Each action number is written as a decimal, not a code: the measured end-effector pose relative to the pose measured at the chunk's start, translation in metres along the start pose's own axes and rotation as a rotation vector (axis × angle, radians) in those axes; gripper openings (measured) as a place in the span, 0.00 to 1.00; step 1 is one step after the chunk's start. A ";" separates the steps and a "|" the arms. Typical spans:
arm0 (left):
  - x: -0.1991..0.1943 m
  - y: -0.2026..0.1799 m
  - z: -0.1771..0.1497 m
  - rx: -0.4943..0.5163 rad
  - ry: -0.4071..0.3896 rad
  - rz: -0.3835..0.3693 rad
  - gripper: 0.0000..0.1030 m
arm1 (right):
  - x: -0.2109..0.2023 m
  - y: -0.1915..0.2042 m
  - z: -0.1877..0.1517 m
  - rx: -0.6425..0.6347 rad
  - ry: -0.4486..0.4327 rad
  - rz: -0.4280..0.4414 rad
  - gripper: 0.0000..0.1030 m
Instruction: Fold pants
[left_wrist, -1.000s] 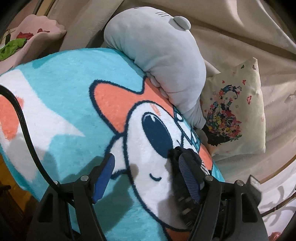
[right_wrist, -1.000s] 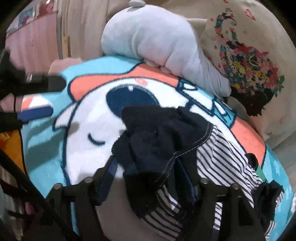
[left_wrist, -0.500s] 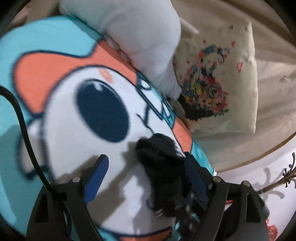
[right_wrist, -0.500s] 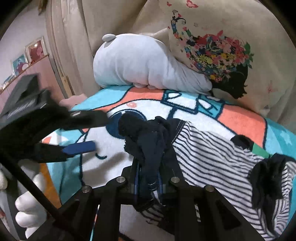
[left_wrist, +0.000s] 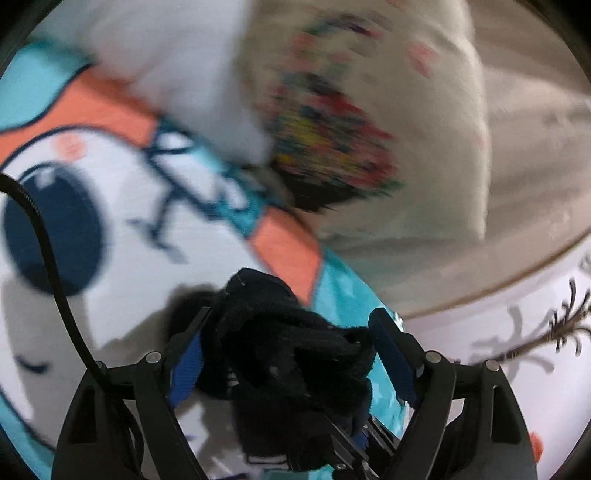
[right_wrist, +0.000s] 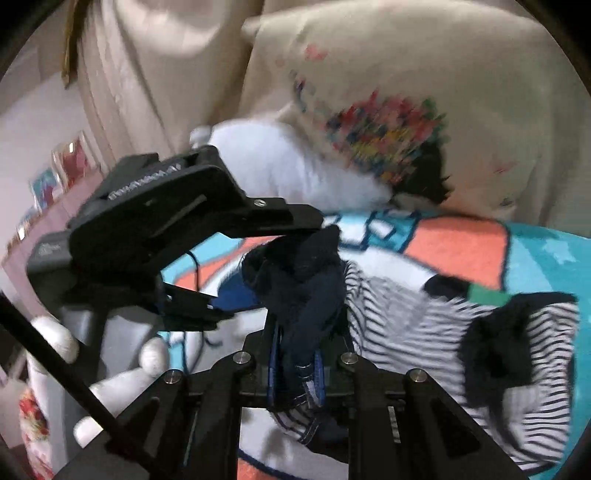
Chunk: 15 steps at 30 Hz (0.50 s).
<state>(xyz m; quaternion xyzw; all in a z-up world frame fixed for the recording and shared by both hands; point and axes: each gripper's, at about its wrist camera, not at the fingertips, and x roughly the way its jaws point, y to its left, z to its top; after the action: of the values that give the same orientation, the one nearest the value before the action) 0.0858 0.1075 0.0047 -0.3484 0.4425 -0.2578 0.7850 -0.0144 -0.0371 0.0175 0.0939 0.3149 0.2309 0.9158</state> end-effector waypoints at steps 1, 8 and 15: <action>0.006 -0.015 -0.002 0.025 0.009 -0.014 0.80 | -0.012 -0.006 0.003 0.017 -0.028 -0.003 0.15; 0.024 -0.065 -0.024 0.148 -0.012 0.001 0.80 | -0.092 -0.085 -0.006 0.176 -0.150 -0.142 0.18; 0.047 -0.048 -0.044 0.111 0.032 0.110 0.80 | -0.112 -0.154 -0.037 0.315 -0.060 -0.247 0.37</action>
<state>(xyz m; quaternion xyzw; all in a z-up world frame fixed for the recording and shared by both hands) 0.0656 0.0302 0.0013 -0.2753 0.4586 -0.2443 0.8089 -0.0594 -0.2248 -0.0011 0.2035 0.3287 0.0617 0.9202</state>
